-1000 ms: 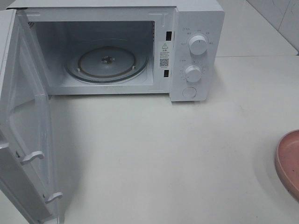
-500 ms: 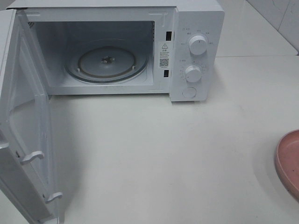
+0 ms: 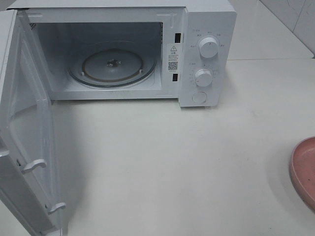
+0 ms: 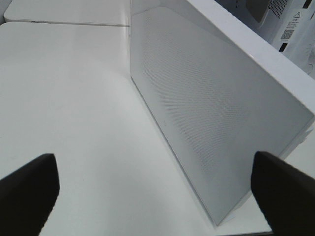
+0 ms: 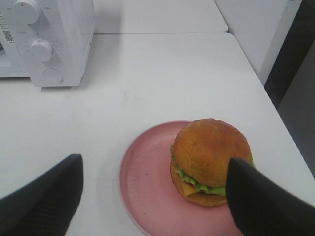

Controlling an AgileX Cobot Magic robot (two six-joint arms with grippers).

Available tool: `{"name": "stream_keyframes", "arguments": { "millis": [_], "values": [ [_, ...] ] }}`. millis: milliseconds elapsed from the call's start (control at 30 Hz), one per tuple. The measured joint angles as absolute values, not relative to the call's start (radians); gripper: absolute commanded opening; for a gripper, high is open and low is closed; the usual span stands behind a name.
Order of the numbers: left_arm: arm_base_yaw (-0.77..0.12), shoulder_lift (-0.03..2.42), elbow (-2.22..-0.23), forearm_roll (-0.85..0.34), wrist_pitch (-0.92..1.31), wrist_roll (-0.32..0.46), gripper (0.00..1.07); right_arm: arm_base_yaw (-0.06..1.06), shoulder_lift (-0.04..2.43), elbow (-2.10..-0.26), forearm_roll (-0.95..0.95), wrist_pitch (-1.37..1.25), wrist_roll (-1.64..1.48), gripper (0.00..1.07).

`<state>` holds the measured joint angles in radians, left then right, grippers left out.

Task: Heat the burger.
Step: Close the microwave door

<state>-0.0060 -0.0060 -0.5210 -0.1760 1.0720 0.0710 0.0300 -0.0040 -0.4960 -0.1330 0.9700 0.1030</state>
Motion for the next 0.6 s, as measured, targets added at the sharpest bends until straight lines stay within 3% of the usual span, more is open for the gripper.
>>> {"name": "stream_keyframes", "arguments": {
  "millis": [600],
  "values": [
    [-0.006,-0.006,-0.521,-0.176,1.072,0.071,0.98,0.030,-0.004,-0.496,-0.133,0.970,0.103,0.75]
  ]
}}
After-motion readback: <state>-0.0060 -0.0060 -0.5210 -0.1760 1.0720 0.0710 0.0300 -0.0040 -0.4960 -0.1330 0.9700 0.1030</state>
